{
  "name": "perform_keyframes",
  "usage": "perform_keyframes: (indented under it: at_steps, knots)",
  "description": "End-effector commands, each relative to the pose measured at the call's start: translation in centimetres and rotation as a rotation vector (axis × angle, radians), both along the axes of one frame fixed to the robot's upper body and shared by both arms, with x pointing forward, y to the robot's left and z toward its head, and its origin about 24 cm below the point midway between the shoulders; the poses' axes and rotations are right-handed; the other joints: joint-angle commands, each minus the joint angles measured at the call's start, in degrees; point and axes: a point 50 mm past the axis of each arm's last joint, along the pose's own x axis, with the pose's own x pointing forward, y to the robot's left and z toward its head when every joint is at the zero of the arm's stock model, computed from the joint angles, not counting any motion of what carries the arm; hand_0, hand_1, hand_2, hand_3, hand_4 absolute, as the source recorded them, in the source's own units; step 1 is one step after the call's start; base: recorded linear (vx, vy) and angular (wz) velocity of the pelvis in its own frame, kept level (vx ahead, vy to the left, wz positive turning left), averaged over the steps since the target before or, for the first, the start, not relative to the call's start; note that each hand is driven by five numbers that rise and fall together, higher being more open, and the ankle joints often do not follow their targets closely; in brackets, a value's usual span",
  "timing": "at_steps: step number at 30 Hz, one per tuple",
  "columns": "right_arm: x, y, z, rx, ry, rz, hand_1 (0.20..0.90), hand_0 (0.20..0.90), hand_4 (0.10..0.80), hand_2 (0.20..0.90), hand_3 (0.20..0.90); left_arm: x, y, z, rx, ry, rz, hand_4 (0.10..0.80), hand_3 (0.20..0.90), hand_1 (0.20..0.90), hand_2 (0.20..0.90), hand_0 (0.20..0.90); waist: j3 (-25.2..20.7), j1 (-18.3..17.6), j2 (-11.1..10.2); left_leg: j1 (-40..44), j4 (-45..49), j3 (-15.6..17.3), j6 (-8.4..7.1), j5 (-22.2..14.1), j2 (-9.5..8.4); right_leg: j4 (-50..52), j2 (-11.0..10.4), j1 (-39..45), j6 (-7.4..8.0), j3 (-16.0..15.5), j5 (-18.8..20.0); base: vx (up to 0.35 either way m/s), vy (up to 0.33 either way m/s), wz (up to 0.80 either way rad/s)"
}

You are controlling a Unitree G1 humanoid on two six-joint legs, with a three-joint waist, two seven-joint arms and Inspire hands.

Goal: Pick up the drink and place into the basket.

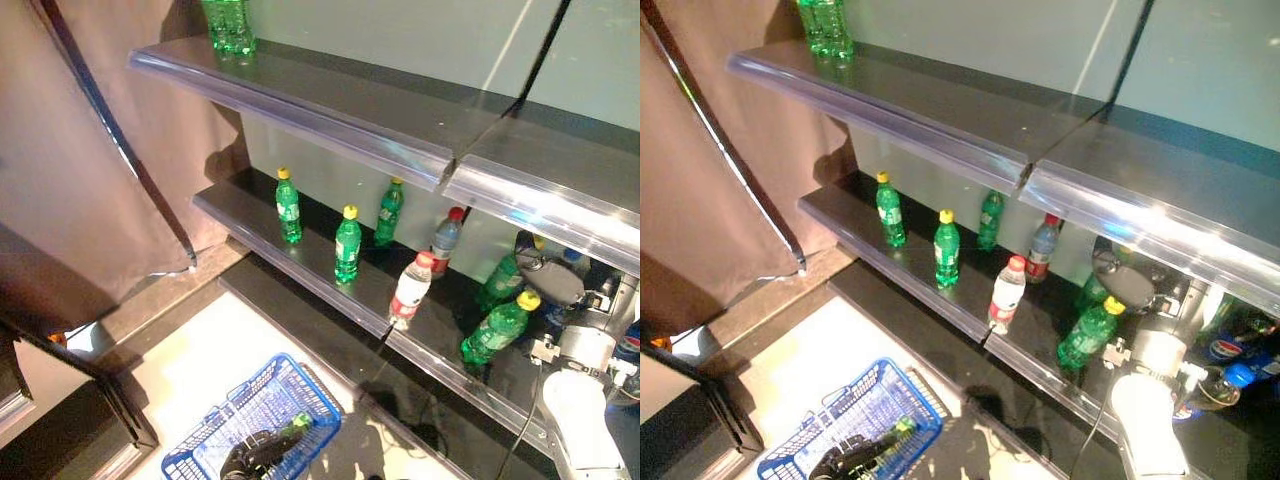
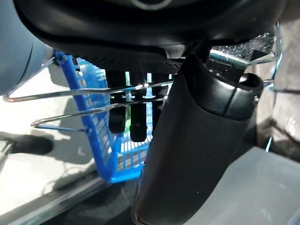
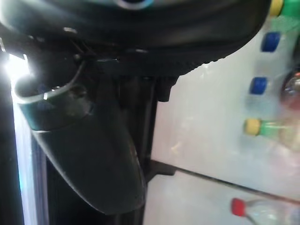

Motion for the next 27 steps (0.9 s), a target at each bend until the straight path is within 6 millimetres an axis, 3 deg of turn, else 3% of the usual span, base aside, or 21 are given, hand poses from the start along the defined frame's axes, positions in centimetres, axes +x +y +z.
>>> perform_keyframes:
  at_steps: [1,11,23,27]
  knots:
    - [-0.5,-1.0,3.9,-0.060,-0.200,-0.005,0.900,0.900,0.800,0.900,0.900,1.5,1.9,1.0,0.094,-0.118,-0.077,0.100,0.200,0.300,0.300,0.300,-1.0,1.9,-0.9,3.5,1.9,0.5,2.45,-7.1,-0.15,4.2,-0.9,-3.3,0.44,-0.2,0.0,-0.040,0.014,-0.12]
    - [-0.8,-1.3,2.3,0.032,-0.151,-0.057,0.900,0.900,0.800,0.900,0.900,1.6,2.1,1.1,0.096,-0.121,-0.087,0.100,0.200,0.300,0.300,0.300,-0.8,1.1,-1.0,3.1,2.2,1.3,2.82,-7.4,-0.42,4.3,-0.9,-4.2,0.78,0.7,0.5,-0.026,0.005,-0.05]
    - [-0.2,0.7,-1.2,0.143,-0.006,0.033,0.900,0.900,0.800,0.900,0.900,1.5,1.6,1.2,0.093,-0.128,-0.074,0.100,0.200,0.300,0.300,0.300,1.2,0.7,-0.4,2.1,3.7,1.5,3.61,-8.1,-0.93,6.3,-0.6,-5.9,0.47,1.6,-0.2,-0.012,0.000,-0.06]
    - [0.1,1.4,-2.1,0.188,0.029,0.091,0.900,0.900,0.800,0.900,0.900,2.7,1.8,1.9,0.076,-0.196,-0.018,0.100,0.200,0.300,0.300,0.300,2.4,0.9,-0.2,1.2,4.3,1.0,3.86,-8.2,-1.40,7.0,-0.6,-6.7,0.40,1.8,-0.4,-0.011,-0.001,0.00]
